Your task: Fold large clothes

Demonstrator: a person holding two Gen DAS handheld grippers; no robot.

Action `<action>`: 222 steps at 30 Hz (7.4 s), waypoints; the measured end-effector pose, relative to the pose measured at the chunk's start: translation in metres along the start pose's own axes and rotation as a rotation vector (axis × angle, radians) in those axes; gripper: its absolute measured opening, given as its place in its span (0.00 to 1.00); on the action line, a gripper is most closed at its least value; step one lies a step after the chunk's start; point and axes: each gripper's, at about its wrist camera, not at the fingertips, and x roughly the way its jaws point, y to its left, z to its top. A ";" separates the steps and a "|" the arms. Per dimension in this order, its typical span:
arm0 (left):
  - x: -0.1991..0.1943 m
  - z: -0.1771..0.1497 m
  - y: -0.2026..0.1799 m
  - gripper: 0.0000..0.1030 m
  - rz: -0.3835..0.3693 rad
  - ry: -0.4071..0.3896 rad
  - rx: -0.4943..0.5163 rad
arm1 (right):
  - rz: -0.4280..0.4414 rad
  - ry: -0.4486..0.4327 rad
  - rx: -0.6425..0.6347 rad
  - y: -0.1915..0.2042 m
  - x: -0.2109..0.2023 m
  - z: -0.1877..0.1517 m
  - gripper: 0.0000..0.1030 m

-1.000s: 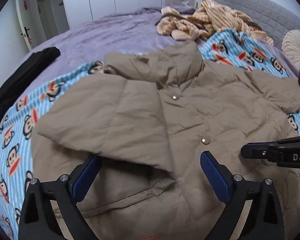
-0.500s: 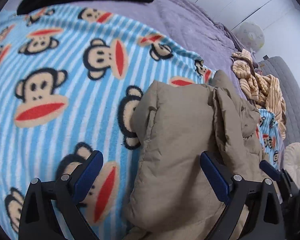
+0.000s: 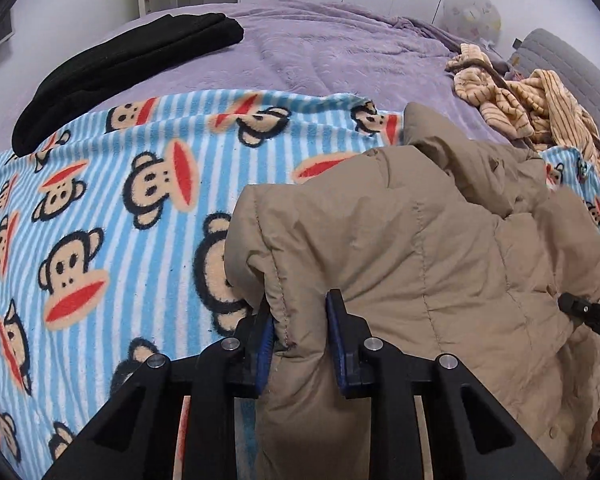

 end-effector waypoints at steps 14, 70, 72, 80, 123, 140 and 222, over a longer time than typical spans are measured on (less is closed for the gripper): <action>-0.051 0.005 0.008 0.26 0.078 -0.069 -0.021 | -0.014 -0.049 0.196 -0.077 -0.048 -0.013 0.24; -0.052 -0.076 -0.290 0.93 -0.009 0.174 0.197 | 0.085 -0.141 0.717 -0.386 -0.157 -0.042 1.00; -0.048 -0.075 -0.293 0.93 0.002 0.180 0.186 | 0.096 -0.161 0.762 -0.403 -0.155 -0.035 1.00; -0.039 -0.075 -0.300 0.93 -0.035 0.209 0.154 | 0.188 -0.230 0.918 -0.448 -0.149 -0.017 1.00; -0.035 -0.027 -0.138 0.93 0.067 0.068 -0.081 | 0.251 0.113 -0.175 -0.020 0.004 0.062 0.08; -0.016 -0.020 -0.132 0.93 -0.056 0.084 -0.126 | 0.344 0.131 0.190 -0.098 -0.013 0.025 0.79; -0.026 0.003 -0.156 0.35 -0.041 -0.024 0.066 | -0.003 0.009 -0.083 -0.166 -0.096 0.052 0.24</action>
